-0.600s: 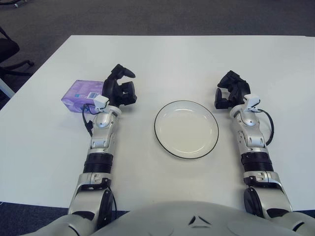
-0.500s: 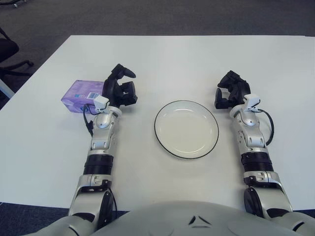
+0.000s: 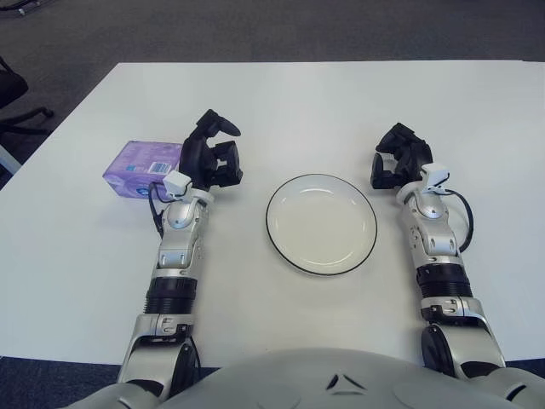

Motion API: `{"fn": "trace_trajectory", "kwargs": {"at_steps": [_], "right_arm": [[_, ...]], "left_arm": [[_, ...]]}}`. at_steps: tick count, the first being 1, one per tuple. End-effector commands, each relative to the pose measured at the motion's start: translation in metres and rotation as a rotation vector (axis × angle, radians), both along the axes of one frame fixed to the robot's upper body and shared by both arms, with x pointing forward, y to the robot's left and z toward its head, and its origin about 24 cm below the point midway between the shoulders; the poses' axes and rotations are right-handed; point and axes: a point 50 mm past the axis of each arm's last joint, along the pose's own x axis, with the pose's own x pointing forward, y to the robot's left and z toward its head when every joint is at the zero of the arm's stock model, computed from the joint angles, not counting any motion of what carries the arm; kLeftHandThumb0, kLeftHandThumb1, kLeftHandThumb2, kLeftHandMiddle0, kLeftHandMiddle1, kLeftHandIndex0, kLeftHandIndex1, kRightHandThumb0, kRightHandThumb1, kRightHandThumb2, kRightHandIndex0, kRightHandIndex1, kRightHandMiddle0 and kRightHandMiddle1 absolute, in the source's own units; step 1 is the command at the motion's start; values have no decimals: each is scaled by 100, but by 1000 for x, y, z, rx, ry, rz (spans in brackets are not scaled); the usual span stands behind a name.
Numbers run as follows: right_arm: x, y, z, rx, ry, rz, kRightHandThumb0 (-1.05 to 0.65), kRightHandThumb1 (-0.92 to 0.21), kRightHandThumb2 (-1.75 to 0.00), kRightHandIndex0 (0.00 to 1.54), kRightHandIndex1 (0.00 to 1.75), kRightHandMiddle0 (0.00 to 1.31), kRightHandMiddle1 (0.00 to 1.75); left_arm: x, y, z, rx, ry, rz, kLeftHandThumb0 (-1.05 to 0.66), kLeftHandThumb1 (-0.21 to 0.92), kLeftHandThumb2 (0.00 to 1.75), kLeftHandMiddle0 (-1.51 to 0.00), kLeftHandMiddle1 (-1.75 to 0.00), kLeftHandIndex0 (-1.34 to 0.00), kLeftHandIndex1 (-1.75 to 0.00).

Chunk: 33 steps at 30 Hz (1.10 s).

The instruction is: Put the tissue paper into the plate.

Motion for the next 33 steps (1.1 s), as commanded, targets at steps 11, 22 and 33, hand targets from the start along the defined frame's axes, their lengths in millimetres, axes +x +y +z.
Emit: {"fn": "trace_trajectory", "kwargs": {"at_steps": [11, 22, 33], "right_arm": [[-30, 1, -57, 44, 195, -2, -1, 2, -169, 87, 171, 63, 175], [-30, 1, -58, 53, 200, 0, -1, 4, -171, 89, 169, 66, 175], [-30, 0, -59, 61, 206, 0, -1, 4, -170, 89, 169, 66, 175]], "left_arm": [[-38, 18, -17, 127, -25, 129, -47, 35, 127, -132, -175, -59, -175], [-48, 24, 7, 566, -271, 361, -47, 35, 128, -130, -175, -59, -175], [-58, 47, 13, 916, -312, 587, -47, 35, 128, -123, -175, -59, -175]]}}
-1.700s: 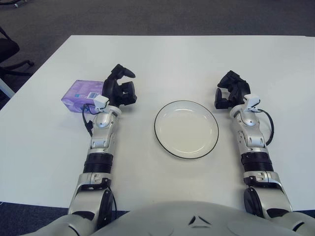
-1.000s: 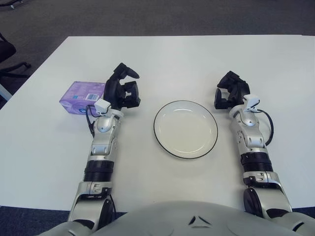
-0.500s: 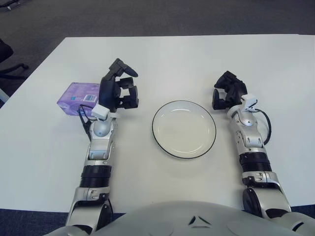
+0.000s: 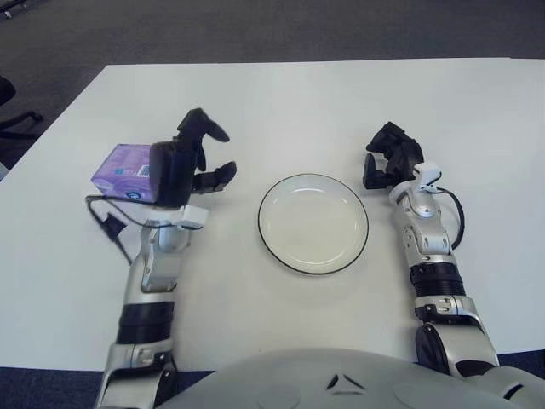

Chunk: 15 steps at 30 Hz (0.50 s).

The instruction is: Put the tissue paper into the plate.

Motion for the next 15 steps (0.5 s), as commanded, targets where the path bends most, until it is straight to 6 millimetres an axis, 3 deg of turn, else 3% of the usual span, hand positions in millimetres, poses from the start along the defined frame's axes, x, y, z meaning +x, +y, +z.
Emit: {"fn": "trace_trajectory", "kwargs": {"at_steps": [1, 5, 9, 11, 15], "right_arm": [[-31, -9, -59, 29, 211, -44, -1, 4, -170, 89, 169, 66, 175], [-31, -9, -59, 26, 212, -40, -1, 4, -170, 89, 168, 66, 175], [-31, -10, -59, 25, 212, -35, -1, 4, -170, 90, 167, 66, 175], [-31, -10, -59, 24, 214, -35, -1, 4, -170, 90, 167, 66, 175], [-31, -10, -59, 21, 218, -37, -1, 4, -170, 90, 167, 66, 175]], "left_arm": [[-11, 20, -11, 127, 31, 136, -47, 36, 126, -121, -175, -58, -175], [-13, 25, -8, 211, 8, 200, -46, 41, 120, -103, -175, -54, -175], [-16, 30, -6, 282, 10, 248, -43, 51, 108, -66, -170, -46, -175], [-16, 33, -5, 316, 14, 262, -42, 54, 103, -57, -168, -44, -175], [-18, 37, -4, 362, 61, 260, -39, 72, 79, -40, -152, -32, -175]]}}
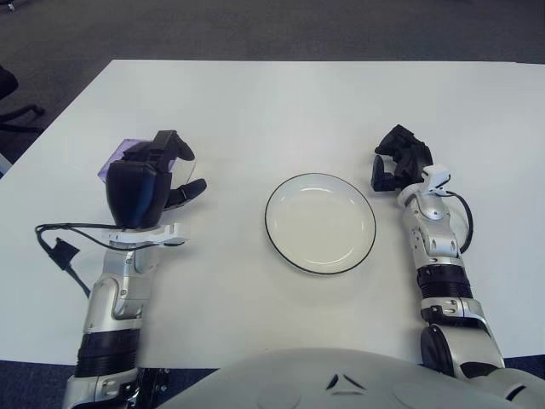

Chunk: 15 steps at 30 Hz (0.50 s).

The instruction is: Put the tissue paper into the plate.

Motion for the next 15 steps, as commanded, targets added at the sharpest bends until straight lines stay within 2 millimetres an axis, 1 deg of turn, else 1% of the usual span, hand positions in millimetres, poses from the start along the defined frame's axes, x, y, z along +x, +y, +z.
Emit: {"fn": "trace_trajectory", "kwargs": {"at_steps": [1, 3, 4, 5, 7, 8, 10, 11, 13, 15], "right_arm": [[-28, 4, -53, 49, 191, -18, -1, 4, -170, 90, 167, 66, 175], [-28, 4, -53, 49, 192, -18, -1, 4, -170, 90, 167, 65, 175], [-28, 4, -53, 49, 192, -18, -1, 4, -170, 90, 168, 65, 175], [-28, 4, -53, 49, 192, -18, -1, 4, -170, 89, 168, 65, 175], [-28, 4, -53, 49, 192, -18, -1, 4, -170, 89, 168, 65, 175], [-28, 4, -53, 50, 192, -17, -1, 4, -170, 89, 168, 65, 175], [-28, 4, -53, 54, 192, -17, -1, 4, -170, 89, 168, 65, 175], [-28, 4, -53, 56, 192, -17, -1, 4, -170, 89, 168, 65, 175], [-28, 4, -53, 58, 191, -18, -1, 4, -170, 89, 168, 65, 175], [-28, 4, -54, 58, 191, -18, -1, 4, -170, 89, 168, 65, 175]], "left_arm": [[-2, 5, 3, 47, 42, 1, -38, 79, 69, -34, -143, -27, -175], [-2, 7, 2, 57, 69, -2, -37, 86, 61, -29, -135, -23, -175], [-2, 7, 2, 62, 81, -4, -43, 85, 61, -27, -130, -19, -167], [-2, 8, 2, 71, 95, -5, -52, 83, 65, -25, -122, -12, -156], [-2, 10, 2, 102, 128, -4, -63, 79, 71, -21, -110, -5, -141], [-2, 11, 2, 120, 145, -2, -65, 79, 71, -18, -105, -4, -136], [-1, 15, 2, 170, 199, 0, -71, 78, 67, -11, -86, -2, -119], [0, 16, 2, 197, 225, -2, -72, 78, 66, -10, -82, -1, -116], [0, 19, 3, 233, 258, -2, -75, 75, 62, -5, -65, 0, -99], [-1, 22, 4, 255, 274, -1, -77, 75, 60, -3, -59, 0, -92]]}}
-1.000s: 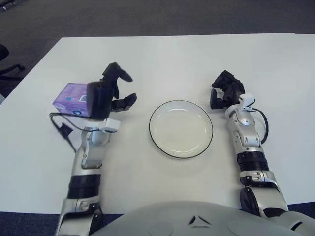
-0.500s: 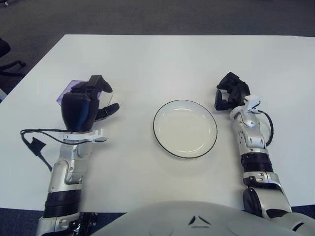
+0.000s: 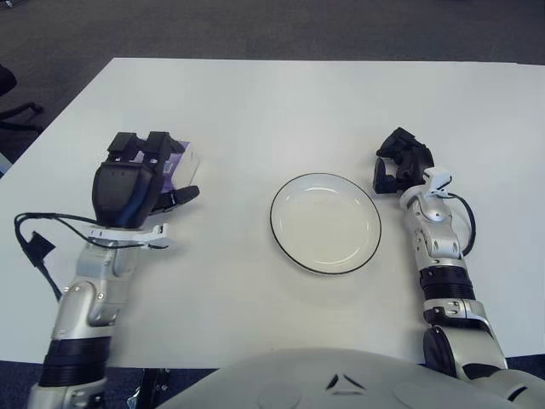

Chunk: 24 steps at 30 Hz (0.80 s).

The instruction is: Put the tissue paper into the plate.

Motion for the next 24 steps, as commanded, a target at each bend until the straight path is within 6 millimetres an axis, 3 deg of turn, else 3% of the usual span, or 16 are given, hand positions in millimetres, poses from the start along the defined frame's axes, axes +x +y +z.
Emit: {"fn": "trace_trajectory", "kwargs": {"at_steps": [1, 7, 9, 16, 24], "right_arm": [[-27, 5, -52, 58, 184, -17, -1, 4, -170, 89, 168, 65, 175], [-28, 4, -52, 54, 184, -16, -1, 3, -170, 89, 170, 65, 175], [-28, 5, -52, 53, 184, -15, -1, 3, -170, 89, 170, 65, 175], [-28, 6, -52, 55, 194, -22, -1, 4, -171, 88, 171, 66, 175], [-29, 6, -51, 66, 197, -38, -1, 6, -174, 87, 174, 69, 173]], "left_arm": [[-1, 6, 4, 77, 38, -1, -78, 74, 59, -2, -54, 0, -88], [-1, 12, 9, 158, 55, 7, -91, 86, 40, 0, -11, 0, -48], [0, 12, 11, 189, 59, 10, -97, 89, 43, 0, -6, 0, -38], [1, 12, 16, 256, 76, 9, -104, 92, 58, 0, 0, 0, -11], [4, 12, 19, 277, 108, -6, -105, 92, 52, 0, 0, 0, -1]]}}
